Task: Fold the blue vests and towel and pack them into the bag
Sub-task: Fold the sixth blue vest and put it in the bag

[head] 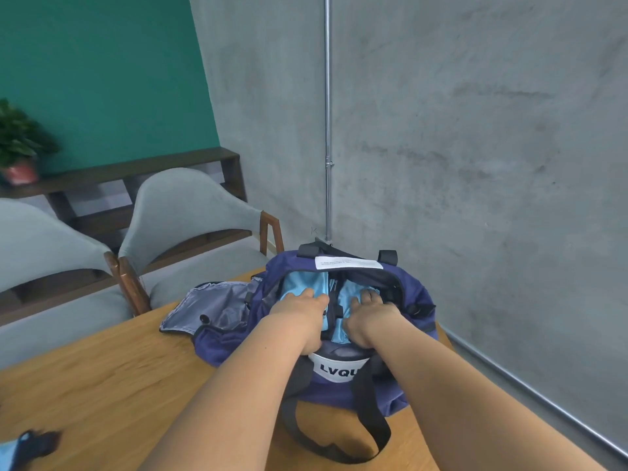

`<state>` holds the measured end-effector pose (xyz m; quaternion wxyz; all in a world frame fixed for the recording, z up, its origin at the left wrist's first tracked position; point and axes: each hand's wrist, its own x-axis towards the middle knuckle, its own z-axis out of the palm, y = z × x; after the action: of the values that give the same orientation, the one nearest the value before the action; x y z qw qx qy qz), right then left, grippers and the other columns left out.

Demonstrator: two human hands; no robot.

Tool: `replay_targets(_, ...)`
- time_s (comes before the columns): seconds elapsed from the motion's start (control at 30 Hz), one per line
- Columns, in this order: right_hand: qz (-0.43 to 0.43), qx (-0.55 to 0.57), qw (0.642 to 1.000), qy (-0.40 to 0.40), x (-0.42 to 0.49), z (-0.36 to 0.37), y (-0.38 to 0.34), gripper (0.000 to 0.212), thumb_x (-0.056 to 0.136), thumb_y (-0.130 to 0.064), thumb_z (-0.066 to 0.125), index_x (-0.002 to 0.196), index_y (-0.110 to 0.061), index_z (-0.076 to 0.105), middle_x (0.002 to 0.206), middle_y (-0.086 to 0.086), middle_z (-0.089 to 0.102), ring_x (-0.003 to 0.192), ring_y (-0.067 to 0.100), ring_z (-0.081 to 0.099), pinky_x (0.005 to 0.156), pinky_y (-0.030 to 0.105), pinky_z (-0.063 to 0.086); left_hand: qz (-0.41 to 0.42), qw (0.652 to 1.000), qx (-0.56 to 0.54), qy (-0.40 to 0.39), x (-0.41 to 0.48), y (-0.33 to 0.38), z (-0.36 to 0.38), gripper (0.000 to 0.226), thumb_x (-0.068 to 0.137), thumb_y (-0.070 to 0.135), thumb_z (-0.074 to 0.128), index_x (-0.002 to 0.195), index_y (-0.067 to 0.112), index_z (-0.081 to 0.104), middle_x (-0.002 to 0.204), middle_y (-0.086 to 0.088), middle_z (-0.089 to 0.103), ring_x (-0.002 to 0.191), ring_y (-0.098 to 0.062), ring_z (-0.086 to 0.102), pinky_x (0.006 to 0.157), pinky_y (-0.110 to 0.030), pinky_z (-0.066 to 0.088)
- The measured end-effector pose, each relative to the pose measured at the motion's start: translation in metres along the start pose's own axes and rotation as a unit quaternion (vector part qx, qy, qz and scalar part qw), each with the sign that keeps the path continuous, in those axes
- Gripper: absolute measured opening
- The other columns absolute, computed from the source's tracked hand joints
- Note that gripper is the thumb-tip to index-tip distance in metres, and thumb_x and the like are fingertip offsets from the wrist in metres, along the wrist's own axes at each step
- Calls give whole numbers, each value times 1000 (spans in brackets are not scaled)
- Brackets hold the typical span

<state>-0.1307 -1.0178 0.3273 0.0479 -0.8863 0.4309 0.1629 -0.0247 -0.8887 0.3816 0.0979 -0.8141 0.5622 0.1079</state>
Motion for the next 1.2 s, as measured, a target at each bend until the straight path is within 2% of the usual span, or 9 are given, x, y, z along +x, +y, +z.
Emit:
replay_targets(0.07, 1, -4, 1000, 10, 0, -2, -5, 70, 106, -38, 32, 165, -12, 7, 173, 12, -3, 159, 34, -7, 124, 59, 17, -1, 1000, 0, -3, 1, 0, 1, 70, 91, 29, 75, 148, 28, 35, 137, -2, 40, 134, -33, 42, 100, -44, 49)
replay_targets(0.23, 1, 21, 1000, 15, 0, 23, 1, 71, 107, -52, 14, 166, -19, -9, 173, 4, -19, 159, 30, -19, 127, 58, 7, -6, 1000, 4, -1, 2, 3, 4, 67, 93, 29, 73, 147, 27, 34, 139, -2, 38, 135, -33, 39, 100, -44, 48)
replay_targets(0.37, 3, 20, 1000, -21, -1, 3, -1, 72, 108, -50, 20, 165, -19, -11, 173, 5, -21, 159, 30, -19, 127, 58, 5, -11, 1000, -5, -16, -3, 7, -3, 64, 99, 41, 65, 151, 23, 33, 147, -6, 37, 143, -35, 34, 110, -48, 44)
replay_targets(0.5, 2, -14, 999, -29, -14, -13, -4, 75, 108, -46, 30, 166, -16, -8, 173, 5, -18, 159, 33, -16, 127, 58, 8, -10, 1000, -10, 24, -18, 1, -12, 70, 106, 49, 50, 164, 22, 20, 167, -8, 25, 156, -32, 19, 122, -49, 31)
replay_targets(0.6, -9, -53, 998, -36, -36, -30, -3, 75, 108, -43, 37, 166, -16, -2, 174, 5, -12, 159, 35, -13, 125, 61, 14, -22, 999, -5, 41, -40, -7, -17, 68, 108, 52, 44, 164, 23, 18, 170, -9, 23, 157, -32, 20, 122, -49, 31)
replay_targets(0.83, -66, -78, 994, 28, -99, -67, -32, 74, 105, -30, 43, 167, -14, 4, 175, 6, -4, 160, 36, -6, 123, 61, 18, -51, 995, 7, 83, -107, -26, -18, 69, 107, 52, 44, 164, 21, 18, 169, -11, 24, 157, -31, 18, 125, -50, 26)
replay_targets(1.0, -117, -74, 988, 64, -150, -80, -73, 68, 109, -42, 38, 166, -20, 9, 175, 4, -1, 160, 33, -3, 124, 58, 20, -86, 991, -2, 104, -166, -40, -13, 75, 107, 52, 45, 167, 22, 12, 173, -9, 17, 159, -31, 15, 127, -49, 23)
replay_targets(1.1, -161, -61, 979, 111, -172, -75, -96, 65, 108, -40, 38, 166, -21, 15, 172, 4, 12, 158, 33, 9, 120, 57, 27, -112, 987, -5, 119, -205, -48, -4, 73, 107, 52, 46, 166, 24, 15, 172, -9, 19, 158, -32, 17, 127, -48, 23)
replay_targets(1.2, -203, -55, 968, 134, -186, -64, -123, 67, 109, -42, 35, 166, -18, 10, 173, 4, 11, 158, 32, 9, 123, 55, 25, -140, 982, -12, 128, -241, -59, 12, 73, 106, 54, 47, 166, 24, 17, 172, -10, 19, 159, -32, 16, 127, -49, 22)
